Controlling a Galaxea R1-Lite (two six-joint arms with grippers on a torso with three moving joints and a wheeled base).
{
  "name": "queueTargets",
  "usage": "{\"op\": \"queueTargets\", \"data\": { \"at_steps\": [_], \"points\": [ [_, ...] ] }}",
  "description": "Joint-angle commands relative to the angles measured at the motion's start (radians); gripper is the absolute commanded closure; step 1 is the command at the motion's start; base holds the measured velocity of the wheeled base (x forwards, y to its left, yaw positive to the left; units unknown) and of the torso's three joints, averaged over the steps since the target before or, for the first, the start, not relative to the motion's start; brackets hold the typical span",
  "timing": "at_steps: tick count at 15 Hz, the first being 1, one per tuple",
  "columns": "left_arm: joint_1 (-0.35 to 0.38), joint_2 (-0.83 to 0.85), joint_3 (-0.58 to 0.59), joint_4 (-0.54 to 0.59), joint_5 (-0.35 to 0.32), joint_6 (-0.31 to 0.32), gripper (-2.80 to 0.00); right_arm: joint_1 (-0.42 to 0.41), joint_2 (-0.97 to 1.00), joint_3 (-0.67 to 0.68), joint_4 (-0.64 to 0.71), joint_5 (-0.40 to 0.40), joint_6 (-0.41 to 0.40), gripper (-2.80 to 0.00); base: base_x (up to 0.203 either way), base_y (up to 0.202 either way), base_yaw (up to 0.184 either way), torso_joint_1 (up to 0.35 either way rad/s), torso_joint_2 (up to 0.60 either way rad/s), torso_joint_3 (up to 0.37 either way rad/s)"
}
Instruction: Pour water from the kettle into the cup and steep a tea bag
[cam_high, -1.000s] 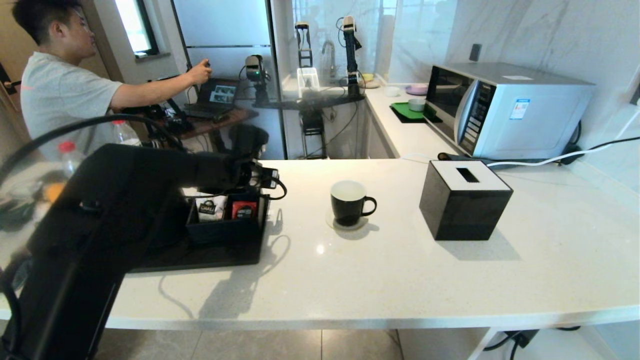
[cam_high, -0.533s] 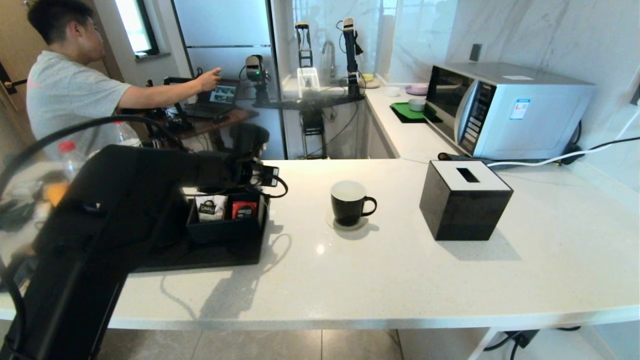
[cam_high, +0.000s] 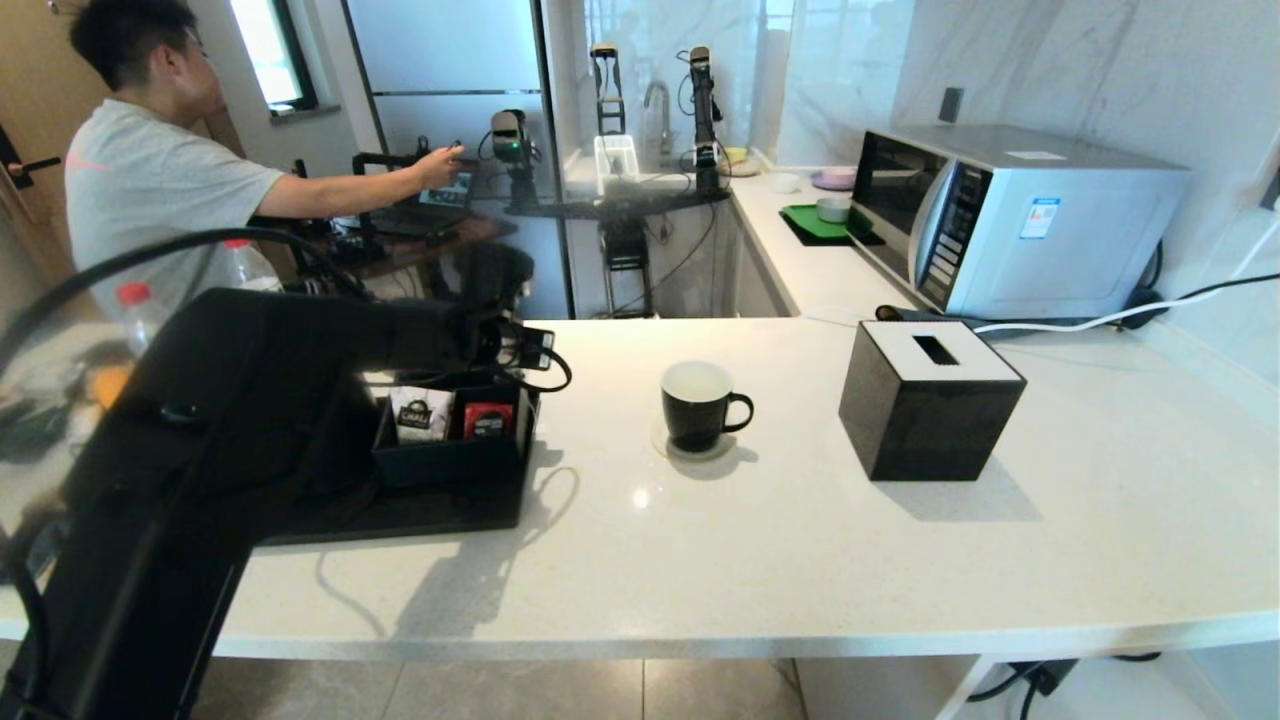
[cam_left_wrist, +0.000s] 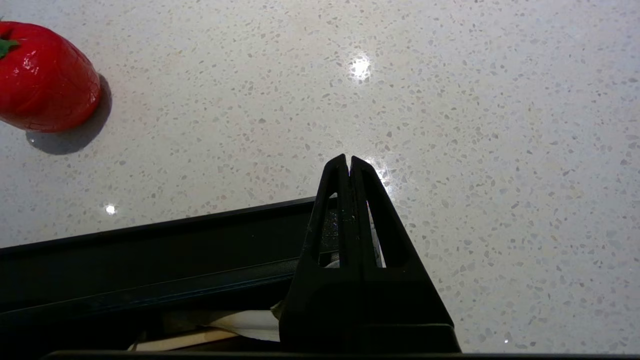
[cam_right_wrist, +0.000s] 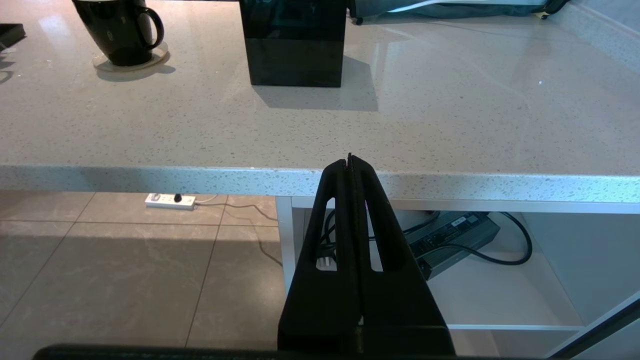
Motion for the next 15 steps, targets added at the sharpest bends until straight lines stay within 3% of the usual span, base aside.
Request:
{"op": "queueTargets", "data": {
  "at_steps": [1,15],
  "points": [
    [0.005,-0.017,-0.001,0.001,0.002,-0.001,0.0,0.0,0.001,0.0,0.0,0.0,-0.002,0.0,0.0,0.0,0.0,0.0,0.0,0.0],
    [0.011,-0.078,0.012,-0.002,0.009,-0.004,0.0,0.0,0.001,0.0,0.0,0.0,-0.001,0.0,0.0,0.0,0.0,0.0,0.0,0.0]
  ]
}}
